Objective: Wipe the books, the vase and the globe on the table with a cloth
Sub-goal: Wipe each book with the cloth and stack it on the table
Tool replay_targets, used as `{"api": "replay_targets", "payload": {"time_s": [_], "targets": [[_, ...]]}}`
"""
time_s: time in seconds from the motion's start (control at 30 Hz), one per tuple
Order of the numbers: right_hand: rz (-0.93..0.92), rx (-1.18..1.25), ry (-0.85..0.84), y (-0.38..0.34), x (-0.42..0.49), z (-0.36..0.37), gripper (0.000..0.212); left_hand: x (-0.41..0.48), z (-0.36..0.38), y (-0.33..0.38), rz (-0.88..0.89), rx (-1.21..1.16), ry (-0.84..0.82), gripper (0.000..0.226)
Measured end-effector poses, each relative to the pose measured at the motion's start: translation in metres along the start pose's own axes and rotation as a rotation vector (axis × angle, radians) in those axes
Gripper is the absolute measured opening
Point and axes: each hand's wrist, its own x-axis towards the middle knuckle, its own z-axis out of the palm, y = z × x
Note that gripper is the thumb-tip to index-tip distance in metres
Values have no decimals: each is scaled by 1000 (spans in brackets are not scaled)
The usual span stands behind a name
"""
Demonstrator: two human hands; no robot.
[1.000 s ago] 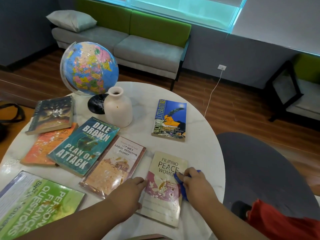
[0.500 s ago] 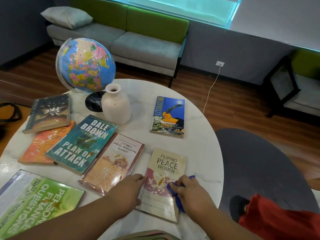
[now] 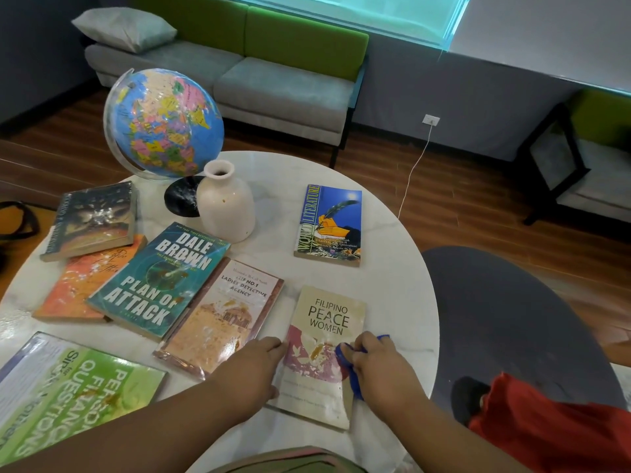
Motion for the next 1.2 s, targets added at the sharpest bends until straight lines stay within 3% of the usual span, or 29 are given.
{"api": "replay_targets", "payload": {"time_s": [0.1, 0.27, 0.43, 0.6, 0.73, 0.9, 1.03, 1.2], "targets": [[-68, -24, -91, -7, -6, -3, 42, -1, -1, 1, -2, -3, -7, 80], [105, 15, 21, 2, 14, -20, 43, -1, -1, 1, 2, -3, 1, 81], [-20, -165, -143, 1, 23, -23, 58, 0, 0, 0, 2, -3, 13, 81], [94, -192, -74, 4, 46, -36, 54, -1, -2, 2, 1, 2, 11, 80], [7, -183, -139, 1, 50, -32, 62, -1, -3, 2, 1, 3, 7, 79], [66, -220, -116, 2, 58, -38, 65, -1, -2, 1, 5, -7, 20, 79], [-27, -233, -169, 0, 57, -36, 64, 0, -1, 0, 9, -15, 24, 79], [71, -258, -105, 2, 68, -42, 64, 0, 1, -2, 5, -32, 27, 80]]}}
